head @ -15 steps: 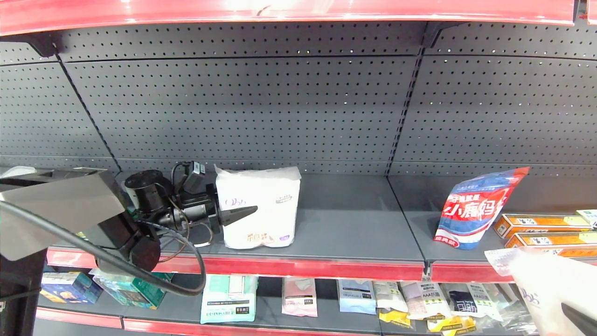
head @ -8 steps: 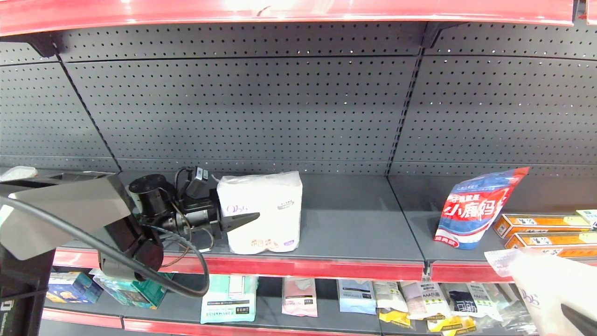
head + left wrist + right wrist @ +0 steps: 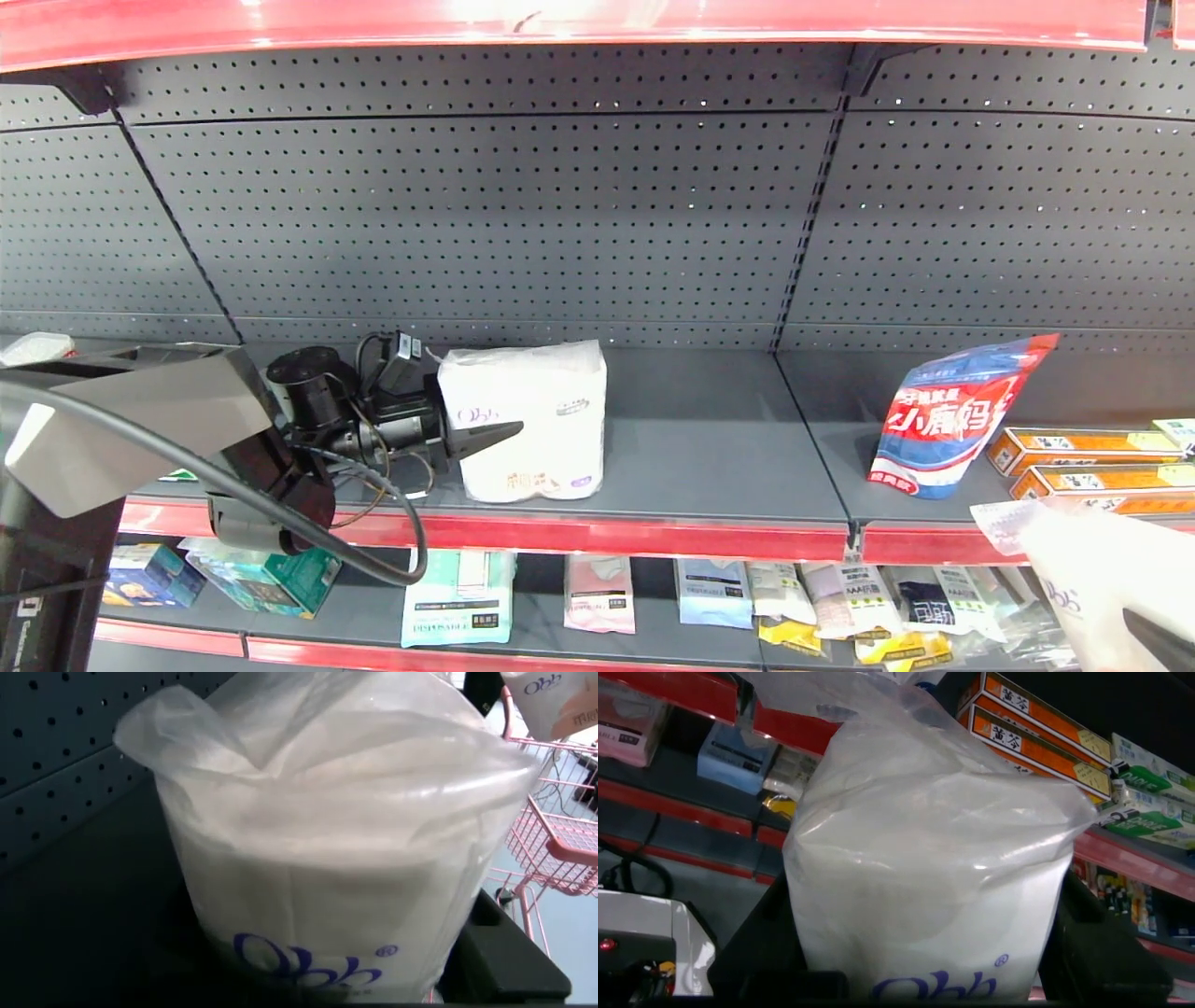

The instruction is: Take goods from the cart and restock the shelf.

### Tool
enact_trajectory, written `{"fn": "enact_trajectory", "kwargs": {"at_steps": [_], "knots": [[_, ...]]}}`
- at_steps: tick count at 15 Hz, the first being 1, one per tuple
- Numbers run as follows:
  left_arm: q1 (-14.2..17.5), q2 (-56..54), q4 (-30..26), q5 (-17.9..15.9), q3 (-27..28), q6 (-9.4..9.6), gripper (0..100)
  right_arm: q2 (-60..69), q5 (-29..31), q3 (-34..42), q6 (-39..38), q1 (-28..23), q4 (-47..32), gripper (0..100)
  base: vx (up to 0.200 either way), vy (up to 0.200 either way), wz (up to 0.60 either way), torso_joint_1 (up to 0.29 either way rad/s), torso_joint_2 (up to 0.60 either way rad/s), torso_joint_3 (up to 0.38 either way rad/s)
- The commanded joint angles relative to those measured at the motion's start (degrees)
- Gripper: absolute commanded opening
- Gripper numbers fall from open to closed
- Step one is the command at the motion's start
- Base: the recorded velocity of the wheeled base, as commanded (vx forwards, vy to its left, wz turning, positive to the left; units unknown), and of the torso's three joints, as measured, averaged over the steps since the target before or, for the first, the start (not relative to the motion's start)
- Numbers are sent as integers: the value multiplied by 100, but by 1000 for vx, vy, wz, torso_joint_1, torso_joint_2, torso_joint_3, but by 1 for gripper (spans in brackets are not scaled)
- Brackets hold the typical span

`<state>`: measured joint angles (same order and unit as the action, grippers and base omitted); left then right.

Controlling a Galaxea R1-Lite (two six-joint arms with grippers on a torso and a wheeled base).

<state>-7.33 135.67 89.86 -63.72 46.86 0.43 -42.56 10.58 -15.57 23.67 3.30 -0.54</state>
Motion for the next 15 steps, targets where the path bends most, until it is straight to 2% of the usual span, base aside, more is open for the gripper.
{"fn": "enact_trajectory", "kwargs": {"at_steps": [1,4,7,8,10,15], "knots": [[30,-23,14,-18,-1,1,0,-25,-12,1,6,4,1,0,0,0,0,0,0,0],[-32,-93,14,-44,-10,19,0,-104,-12,-17,6,4,1,0,0,0,0,0,0,0],[-41,-93,14,-70,-28,116,0,-253,-12,-87,6,4,54,0,0,0,0,0,0,0],[-50,-93,14,-237,-133,133,0,-279,-12,-104,-3,4,54,0,0,0,0,0,0,0],[-50,-67,14,-308,-204,247,0,-323,-21,-113,6,4,62,0,0,0,0,0,0,0],[-58,-41,14,-316,-186,256,0,-341,-12,-113,6,4,62,0,0,0,0,0,0,0]]}}
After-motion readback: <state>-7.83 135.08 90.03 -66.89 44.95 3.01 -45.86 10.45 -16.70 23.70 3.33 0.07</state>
